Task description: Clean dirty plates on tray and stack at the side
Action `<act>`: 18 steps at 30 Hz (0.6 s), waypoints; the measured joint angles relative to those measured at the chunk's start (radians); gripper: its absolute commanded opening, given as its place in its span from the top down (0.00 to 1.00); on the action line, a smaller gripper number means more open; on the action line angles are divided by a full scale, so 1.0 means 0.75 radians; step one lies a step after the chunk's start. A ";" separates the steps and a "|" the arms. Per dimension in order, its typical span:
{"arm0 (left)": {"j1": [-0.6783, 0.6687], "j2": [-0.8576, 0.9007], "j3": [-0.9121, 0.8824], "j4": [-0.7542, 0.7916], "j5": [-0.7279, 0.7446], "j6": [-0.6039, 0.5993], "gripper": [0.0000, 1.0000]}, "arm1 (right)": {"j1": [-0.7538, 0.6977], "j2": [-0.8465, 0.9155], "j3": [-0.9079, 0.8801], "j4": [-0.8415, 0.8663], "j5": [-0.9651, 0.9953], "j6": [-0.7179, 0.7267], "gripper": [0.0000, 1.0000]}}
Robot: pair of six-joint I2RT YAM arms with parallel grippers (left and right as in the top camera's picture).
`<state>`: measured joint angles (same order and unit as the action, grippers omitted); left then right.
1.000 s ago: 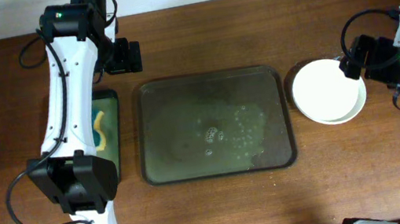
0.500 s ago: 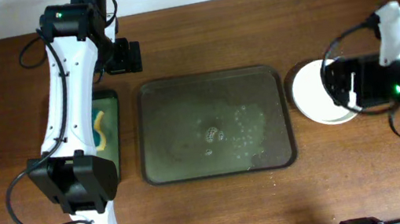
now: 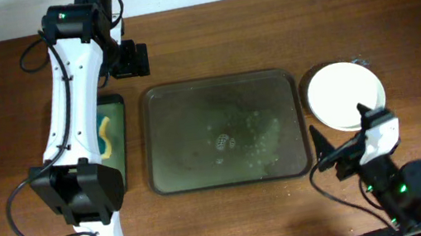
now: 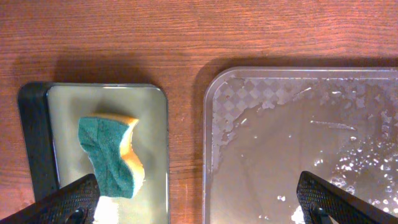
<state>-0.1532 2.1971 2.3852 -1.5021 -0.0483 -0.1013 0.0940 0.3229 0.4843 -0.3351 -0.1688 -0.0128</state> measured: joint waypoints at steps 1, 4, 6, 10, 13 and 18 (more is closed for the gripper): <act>0.000 0.000 0.000 -0.002 0.001 0.000 0.01 | 0.001 -0.048 -0.082 0.087 0.006 0.001 0.02; 0.000 0.000 0.000 0.000 0.001 0.001 0.01 | 0.001 -0.233 -0.343 0.308 0.024 0.000 0.02; 0.000 0.000 0.000 0.002 0.001 0.001 0.01 | 0.001 -0.330 -0.457 0.430 0.028 0.000 0.02; 0.000 0.000 0.000 0.001 0.000 0.000 0.01 | 0.002 -0.411 -0.627 0.435 0.029 0.000 0.02; 0.000 0.000 0.000 0.001 0.000 0.001 0.00 | 0.002 -0.414 -0.631 0.367 0.034 0.001 0.02; 0.000 0.000 0.000 0.000 0.000 0.001 0.01 | 0.002 -0.414 -0.631 0.367 0.034 0.001 0.02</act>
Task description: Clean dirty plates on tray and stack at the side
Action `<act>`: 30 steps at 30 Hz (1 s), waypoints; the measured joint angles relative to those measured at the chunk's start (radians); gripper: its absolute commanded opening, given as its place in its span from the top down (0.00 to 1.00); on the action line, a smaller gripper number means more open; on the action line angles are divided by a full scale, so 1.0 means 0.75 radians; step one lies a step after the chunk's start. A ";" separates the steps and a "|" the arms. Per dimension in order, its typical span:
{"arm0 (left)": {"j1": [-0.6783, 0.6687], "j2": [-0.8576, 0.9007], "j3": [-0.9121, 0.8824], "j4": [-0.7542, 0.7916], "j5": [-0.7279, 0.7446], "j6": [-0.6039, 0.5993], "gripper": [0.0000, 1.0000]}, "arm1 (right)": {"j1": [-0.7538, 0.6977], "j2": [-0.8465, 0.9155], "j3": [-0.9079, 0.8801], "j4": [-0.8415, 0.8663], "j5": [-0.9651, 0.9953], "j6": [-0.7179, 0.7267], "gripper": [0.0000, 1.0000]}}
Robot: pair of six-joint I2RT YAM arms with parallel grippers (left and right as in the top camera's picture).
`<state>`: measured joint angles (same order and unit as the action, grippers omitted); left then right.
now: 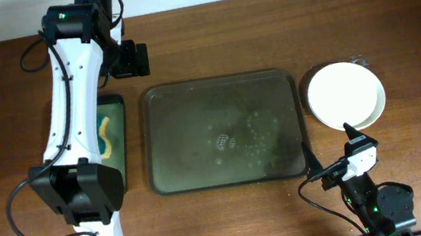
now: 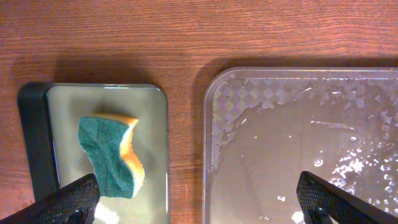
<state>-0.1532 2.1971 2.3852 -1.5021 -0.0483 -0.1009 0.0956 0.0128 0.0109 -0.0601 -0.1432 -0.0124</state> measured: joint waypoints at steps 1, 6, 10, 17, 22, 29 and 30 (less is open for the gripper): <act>0.000 0.000 0.000 0.000 0.000 0.000 0.00 | 0.000 0.000 0.000 0.000 0.000 0.000 0.02; 0.000 0.000 0.000 0.000 0.000 -0.001 0.01 | 0.000 0.000 0.000 0.000 0.000 0.000 0.02; 0.000 0.000 0.000 0.000 0.000 0.000 0.01 | 0.000 0.000 0.000 0.000 0.000 0.001 0.02; 0.013 -0.003 0.000 -0.041 0.001 0.000 0.01 | 0.000 0.000 0.000 0.000 0.000 0.001 0.02; 0.013 -0.174 -0.001 -0.234 0.000 0.000 0.01 | 0.000 -0.001 0.000 0.000 0.000 0.000 0.02; 0.013 -0.559 -0.001 -0.247 0.001 0.000 0.01 | 0.000 -0.001 0.000 0.000 0.001 -0.001 0.02; 0.013 -0.600 -0.001 -0.247 0.001 -0.001 0.01 | 0.000 -0.001 0.000 0.000 0.001 0.000 0.02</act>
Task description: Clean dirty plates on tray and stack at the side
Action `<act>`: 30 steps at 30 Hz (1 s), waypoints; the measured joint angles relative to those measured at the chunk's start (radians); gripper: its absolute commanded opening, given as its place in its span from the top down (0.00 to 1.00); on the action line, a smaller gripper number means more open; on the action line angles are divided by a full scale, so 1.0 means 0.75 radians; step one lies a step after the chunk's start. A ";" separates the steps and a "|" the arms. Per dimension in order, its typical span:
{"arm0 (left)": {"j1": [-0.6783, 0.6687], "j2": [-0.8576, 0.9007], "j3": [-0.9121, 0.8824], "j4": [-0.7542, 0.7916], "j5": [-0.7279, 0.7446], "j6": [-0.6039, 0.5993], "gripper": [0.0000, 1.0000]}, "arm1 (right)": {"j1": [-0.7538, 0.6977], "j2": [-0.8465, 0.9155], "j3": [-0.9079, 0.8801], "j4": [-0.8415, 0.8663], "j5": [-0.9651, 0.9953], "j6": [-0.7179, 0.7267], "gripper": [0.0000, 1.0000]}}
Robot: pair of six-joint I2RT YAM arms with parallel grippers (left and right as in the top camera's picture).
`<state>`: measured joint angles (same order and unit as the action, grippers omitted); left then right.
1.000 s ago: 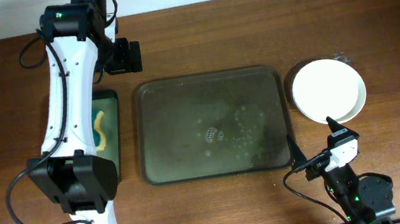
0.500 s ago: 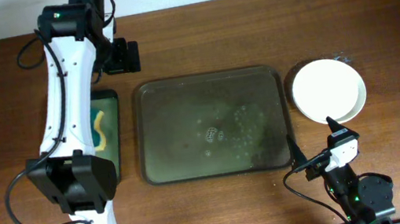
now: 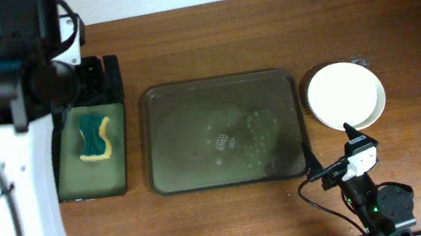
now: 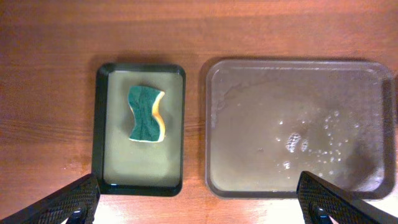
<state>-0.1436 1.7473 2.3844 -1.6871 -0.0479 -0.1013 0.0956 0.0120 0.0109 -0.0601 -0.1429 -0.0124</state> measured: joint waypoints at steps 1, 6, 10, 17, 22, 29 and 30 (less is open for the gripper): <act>0.000 -0.039 0.000 0.000 -0.001 0.001 0.01 | 0.000 0.000 0.000 0.000 0.000 -0.001 0.02; 0.000 -0.341 -0.091 0.018 -0.002 0.001 0.01 | 0.000 0.000 0.000 0.001 -0.001 -0.001 0.02; 0.001 -0.825 -0.709 0.481 -0.081 0.001 0.01 | 0.000 -0.002 0.000 0.001 0.005 0.001 0.02; 0.000 -1.658 -2.165 1.625 -0.119 0.180 0.01 | 0.000 -0.002 0.000 -0.001 0.005 0.000 0.02; 0.000 -1.993 -2.683 1.998 -0.121 0.303 0.01 | 0.000 -0.003 0.000 0.000 0.005 0.000 0.02; 0.164 -2.092 -3.129 2.425 0.117 0.326 0.01 | 0.000 -0.003 0.000 -0.001 0.005 0.000 0.02; 0.196 -2.092 -3.147 2.422 0.146 0.326 0.00 | 0.000 -0.003 0.000 -0.001 0.005 0.000 0.02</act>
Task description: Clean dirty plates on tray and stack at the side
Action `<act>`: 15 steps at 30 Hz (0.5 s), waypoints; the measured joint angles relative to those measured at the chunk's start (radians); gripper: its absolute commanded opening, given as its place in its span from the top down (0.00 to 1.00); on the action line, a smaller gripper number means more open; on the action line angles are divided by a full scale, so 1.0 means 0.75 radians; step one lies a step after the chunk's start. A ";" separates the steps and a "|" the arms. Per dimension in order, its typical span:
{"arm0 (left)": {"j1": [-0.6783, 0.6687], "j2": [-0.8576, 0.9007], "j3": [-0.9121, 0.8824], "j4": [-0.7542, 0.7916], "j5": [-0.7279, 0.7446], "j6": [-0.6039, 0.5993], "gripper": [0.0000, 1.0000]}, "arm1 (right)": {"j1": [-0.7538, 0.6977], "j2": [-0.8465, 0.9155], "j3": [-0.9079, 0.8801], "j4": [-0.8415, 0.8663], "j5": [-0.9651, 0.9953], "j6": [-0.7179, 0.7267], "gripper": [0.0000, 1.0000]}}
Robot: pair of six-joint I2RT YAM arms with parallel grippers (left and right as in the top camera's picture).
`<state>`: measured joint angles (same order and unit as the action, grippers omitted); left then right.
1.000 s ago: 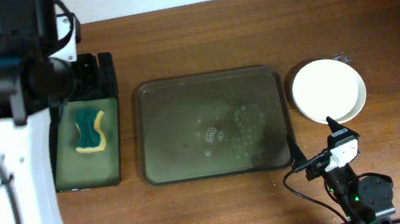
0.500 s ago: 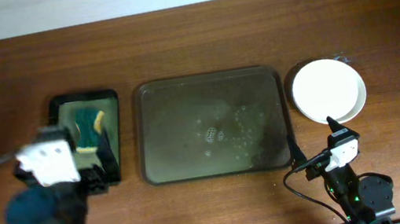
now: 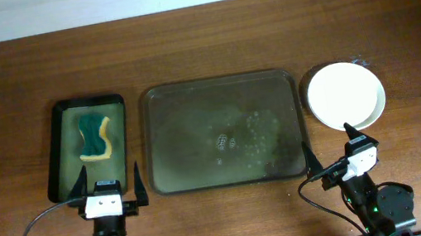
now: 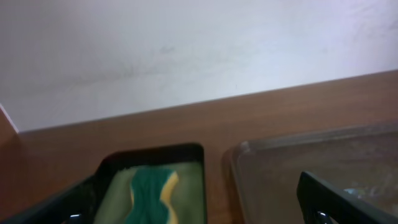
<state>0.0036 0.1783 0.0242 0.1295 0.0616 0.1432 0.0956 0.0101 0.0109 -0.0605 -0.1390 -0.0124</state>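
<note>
The large tray [image 3: 231, 173] lies mid-table holding soapy water and no plates; its near left corner [image 4: 298, 168] shows in the left wrist view. A white plate [image 3: 347, 96] rests on top of other dishes to the right of the tray. The green and yellow sponge [image 3: 94, 136] [image 4: 149, 190] lies in a small black tray [image 3: 54, 162]. My left gripper [image 3: 108, 185] [image 4: 199, 208] sits open and empty at the table's front edge, in front of the sponge tray. My right gripper [image 3: 328, 144] is parked open at the front right, below the plates.
A white wall [image 4: 186, 50] rises behind the far edge of the wooden table [image 3: 208, 43]. Cables loop from both arm bases at the front edge.
My left arm was raised high over the sponge tray with its camera looking straight down. Now it is folded low at the front edge, looking level across the table. The right arm has not moved.
First my open left gripper hung over the back of the sponge tray, the sponge lying loose in it, and my right gripper was just below the stacked plates. Then the right arm was back at the front edge. The left arm stood higher, and now is parked too.
</note>
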 measured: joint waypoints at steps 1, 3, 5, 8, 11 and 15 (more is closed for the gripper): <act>0.025 0.000 -0.011 -0.006 0.023 0.004 0.01 | 0.000 0.000 0.000 0.000 0.000 0.001 0.02; 0.035 -0.007 -0.012 -0.008 0.023 0.045 0.01 | 0.000 0.000 0.000 0.000 0.000 0.000 0.02; 0.035 -0.027 -0.013 -0.051 -0.006 0.077 0.00 | 0.000 0.000 0.000 0.000 0.000 0.001 0.02; 0.035 -0.077 -0.013 -0.196 -0.062 0.099 0.01 | 0.000 0.000 0.000 0.000 0.000 -0.001 0.02; 0.035 -0.149 -0.014 -0.279 -0.083 0.104 0.01 | 0.000 0.000 0.000 0.000 0.000 0.001 0.02; 0.035 -0.217 -0.014 -0.279 -0.084 0.104 0.01 | 0.000 0.000 0.000 0.000 0.000 0.000 0.02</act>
<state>0.0296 0.0154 0.0135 -0.0795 -0.0013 0.2214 0.0956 0.0101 0.0109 -0.0605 -0.1390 -0.0124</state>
